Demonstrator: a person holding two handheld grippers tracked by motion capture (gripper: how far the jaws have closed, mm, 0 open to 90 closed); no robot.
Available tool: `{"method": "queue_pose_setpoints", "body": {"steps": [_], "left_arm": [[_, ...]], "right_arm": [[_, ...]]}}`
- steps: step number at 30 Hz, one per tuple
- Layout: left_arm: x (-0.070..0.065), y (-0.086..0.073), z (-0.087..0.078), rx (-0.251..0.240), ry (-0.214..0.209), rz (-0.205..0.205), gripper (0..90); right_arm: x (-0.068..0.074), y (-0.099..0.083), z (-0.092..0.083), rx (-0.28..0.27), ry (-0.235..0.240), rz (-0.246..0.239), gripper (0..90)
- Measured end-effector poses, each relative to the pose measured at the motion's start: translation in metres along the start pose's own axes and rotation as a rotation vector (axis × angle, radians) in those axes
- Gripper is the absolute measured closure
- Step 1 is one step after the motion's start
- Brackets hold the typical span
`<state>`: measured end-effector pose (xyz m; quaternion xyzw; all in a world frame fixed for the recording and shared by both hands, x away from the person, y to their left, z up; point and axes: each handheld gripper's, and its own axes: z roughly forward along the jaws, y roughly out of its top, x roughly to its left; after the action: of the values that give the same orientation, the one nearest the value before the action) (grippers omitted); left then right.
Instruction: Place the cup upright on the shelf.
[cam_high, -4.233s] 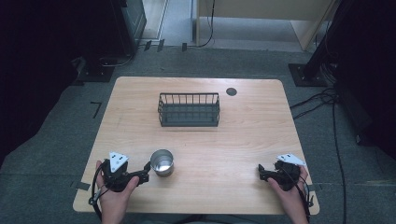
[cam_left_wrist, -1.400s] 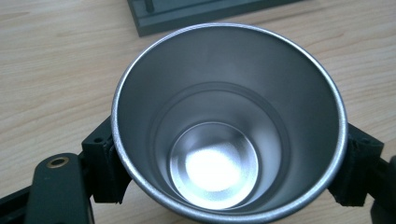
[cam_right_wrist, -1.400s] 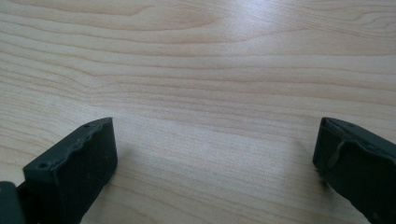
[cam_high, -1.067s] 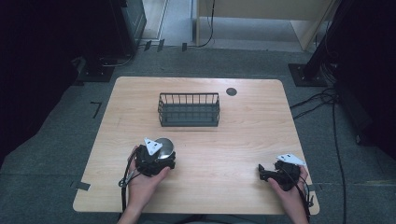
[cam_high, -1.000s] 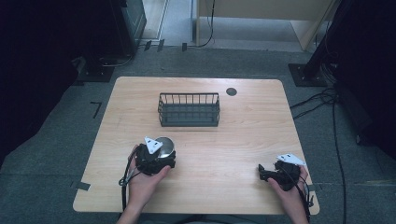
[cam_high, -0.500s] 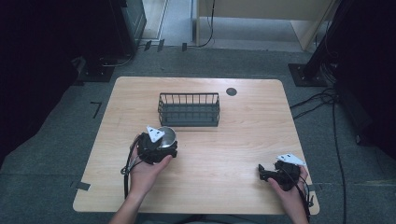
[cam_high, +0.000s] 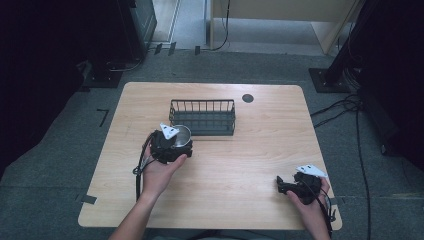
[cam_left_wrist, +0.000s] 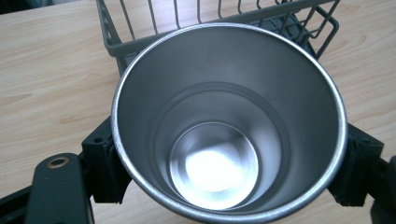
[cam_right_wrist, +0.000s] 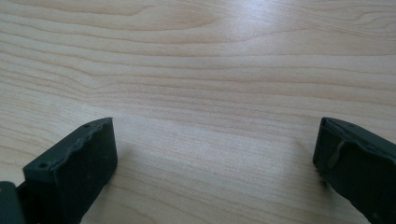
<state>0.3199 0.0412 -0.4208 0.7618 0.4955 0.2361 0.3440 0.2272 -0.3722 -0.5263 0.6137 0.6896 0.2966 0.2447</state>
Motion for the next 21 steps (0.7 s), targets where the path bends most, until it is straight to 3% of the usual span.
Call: {"method": "queue_pose_setpoints", "body": {"steps": [11,21], "left_arm": [[-0.001,0.022,-0.001,-0.018,0.003,0.020,19.0],[-0.002,0.046,0.001,-0.011,-0.023,0.040,19.1]], "right_arm": [[0.000,0.000,0.000,-0.001,0.000,0.000,0.0],[0.000,0.000,0.000,-0.001,0.000,0.001,0.0]]}}
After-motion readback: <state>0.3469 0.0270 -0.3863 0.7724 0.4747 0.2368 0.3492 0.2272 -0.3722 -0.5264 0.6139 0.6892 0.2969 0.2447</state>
